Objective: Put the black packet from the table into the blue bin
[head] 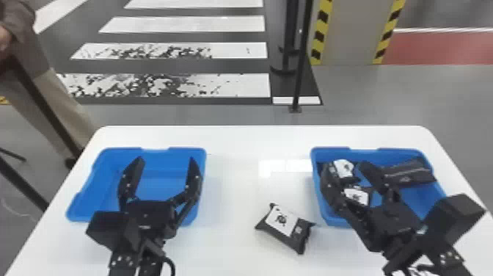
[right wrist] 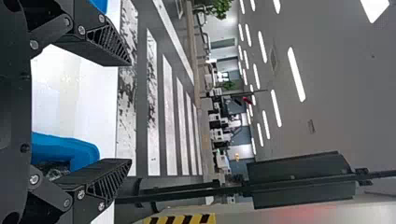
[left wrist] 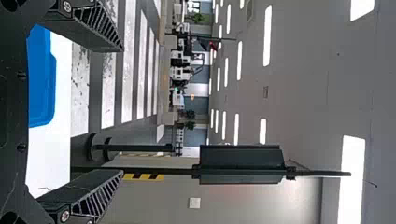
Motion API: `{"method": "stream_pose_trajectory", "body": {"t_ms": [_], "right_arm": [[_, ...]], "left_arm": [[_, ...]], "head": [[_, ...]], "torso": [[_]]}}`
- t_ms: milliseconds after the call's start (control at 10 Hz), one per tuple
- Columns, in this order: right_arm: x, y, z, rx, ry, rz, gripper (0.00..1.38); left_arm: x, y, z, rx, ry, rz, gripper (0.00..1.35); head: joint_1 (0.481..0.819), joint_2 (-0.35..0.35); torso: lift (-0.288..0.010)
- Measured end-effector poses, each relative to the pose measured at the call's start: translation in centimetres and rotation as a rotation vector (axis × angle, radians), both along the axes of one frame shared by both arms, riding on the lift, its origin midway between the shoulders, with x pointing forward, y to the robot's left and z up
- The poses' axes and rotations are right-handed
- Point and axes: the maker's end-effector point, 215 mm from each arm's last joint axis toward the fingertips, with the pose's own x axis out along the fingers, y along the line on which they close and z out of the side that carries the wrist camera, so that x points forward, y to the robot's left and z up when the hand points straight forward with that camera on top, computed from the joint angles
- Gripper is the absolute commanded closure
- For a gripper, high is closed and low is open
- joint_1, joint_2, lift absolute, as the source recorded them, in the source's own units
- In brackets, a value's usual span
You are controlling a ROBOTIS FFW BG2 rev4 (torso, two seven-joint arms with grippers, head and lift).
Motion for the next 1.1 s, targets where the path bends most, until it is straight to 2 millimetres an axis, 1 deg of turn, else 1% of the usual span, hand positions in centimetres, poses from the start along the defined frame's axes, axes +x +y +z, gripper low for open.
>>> {"method": "stream_pose_trajectory", "body": {"t_ms": [100,200,300,500,700,1000,1100], "right_arm": [[-0.3,1.1,-1.4,-0.014,0.049,0.026,0.31],[-0.6,1.7,-3.0,-0.028,0.105,0.044,0.31],[-0.7,2.0,-4.6,-0.042,0.159,0.056,0.31],[-0.8,2.8,-7.0,-0.071,0.232,0.112,0.31],[-0.5,4.1,-8.8,-0.099,0.281,0.172,0.31],[-0.7,7.5,-10.9,-0.126,0.342,0.276,0.30],[-1.0,8.3,-11.5,-0.136,0.365,0.297,0.30]], "left_arm": [[0.0,0.0,0.0,0.000,0.001,0.000,0.10],[0.0,0.0,-0.1,0.001,0.002,0.000,0.10],[0.0,0.0,-0.1,0.000,0.003,0.000,0.10],[0.0,0.0,-0.1,0.000,0.003,0.001,0.10],[0.0,0.0,-0.1,0.001,0.003,0.001,0.10],[0.0,0.0,-0.1,0.001,0.003,0.002,0.10],[0.0,0.0,-0.1,0.001,0.004,0.003,0.10]], "head": [[0.695,0.083],[0.695,0.095],[0.695,0.099],[0.695,0.108],[0.695,0.126],[0.695,0.163],[0.695,0.177]], "torso": [[-0.110],[-0.110],[-0.110],[-0.110],[-0.110],[-0.110],[-0.110]]}}
